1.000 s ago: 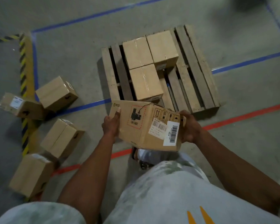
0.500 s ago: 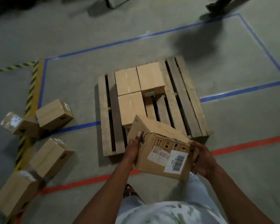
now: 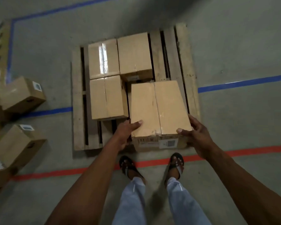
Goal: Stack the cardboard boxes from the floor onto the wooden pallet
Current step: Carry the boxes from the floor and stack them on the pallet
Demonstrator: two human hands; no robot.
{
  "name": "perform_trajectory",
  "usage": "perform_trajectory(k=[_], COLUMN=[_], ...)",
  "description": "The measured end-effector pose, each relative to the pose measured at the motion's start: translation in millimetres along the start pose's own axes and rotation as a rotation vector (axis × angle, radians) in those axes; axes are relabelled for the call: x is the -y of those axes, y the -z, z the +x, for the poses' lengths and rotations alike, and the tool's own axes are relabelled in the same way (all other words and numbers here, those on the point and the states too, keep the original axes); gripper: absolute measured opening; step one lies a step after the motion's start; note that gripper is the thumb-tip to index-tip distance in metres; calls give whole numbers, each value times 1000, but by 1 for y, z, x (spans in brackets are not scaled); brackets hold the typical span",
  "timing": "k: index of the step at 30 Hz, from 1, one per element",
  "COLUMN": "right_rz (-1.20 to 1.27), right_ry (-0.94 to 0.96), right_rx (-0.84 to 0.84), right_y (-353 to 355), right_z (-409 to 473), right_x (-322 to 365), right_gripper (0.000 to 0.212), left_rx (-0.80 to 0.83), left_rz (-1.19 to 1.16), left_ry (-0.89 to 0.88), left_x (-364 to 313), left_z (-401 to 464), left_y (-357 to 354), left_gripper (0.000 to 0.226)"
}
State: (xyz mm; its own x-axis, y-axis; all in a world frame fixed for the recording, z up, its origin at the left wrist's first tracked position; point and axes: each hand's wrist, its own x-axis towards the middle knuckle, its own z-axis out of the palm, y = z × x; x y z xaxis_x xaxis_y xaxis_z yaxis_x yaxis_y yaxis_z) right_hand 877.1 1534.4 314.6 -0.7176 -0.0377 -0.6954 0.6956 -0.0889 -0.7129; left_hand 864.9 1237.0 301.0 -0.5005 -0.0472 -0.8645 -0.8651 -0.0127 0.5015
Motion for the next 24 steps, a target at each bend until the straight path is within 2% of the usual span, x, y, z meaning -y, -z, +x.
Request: perform_trajectory(k=[2,4,7,11,20,24], right_rz=[-32,-66,-82,-86,-174,-223], right_ry=[34,53,63,48,113,134], right_rx=[27,54,87,69,-36,-33], right_y=[-3,-11,-22,-44,-78,-88], right_z=[46,91,146,193,232,251], right_x=[-17,-41,-81,-113,-125,-130], right_gripper=[75,80,83,90,92,89], left_rx=[-15,-40,-69,-83,16,4], left_rz=[46,86,89,159,294,318], left_ry=[-25,-50,-73,-146,-231,-224], left_x=[9,22,34,35,17,24], left_z=[46,93,148,196,245,266], left_y=[8,19,37,61,97,109], left_gripper=[56,53,78,68,97,113])
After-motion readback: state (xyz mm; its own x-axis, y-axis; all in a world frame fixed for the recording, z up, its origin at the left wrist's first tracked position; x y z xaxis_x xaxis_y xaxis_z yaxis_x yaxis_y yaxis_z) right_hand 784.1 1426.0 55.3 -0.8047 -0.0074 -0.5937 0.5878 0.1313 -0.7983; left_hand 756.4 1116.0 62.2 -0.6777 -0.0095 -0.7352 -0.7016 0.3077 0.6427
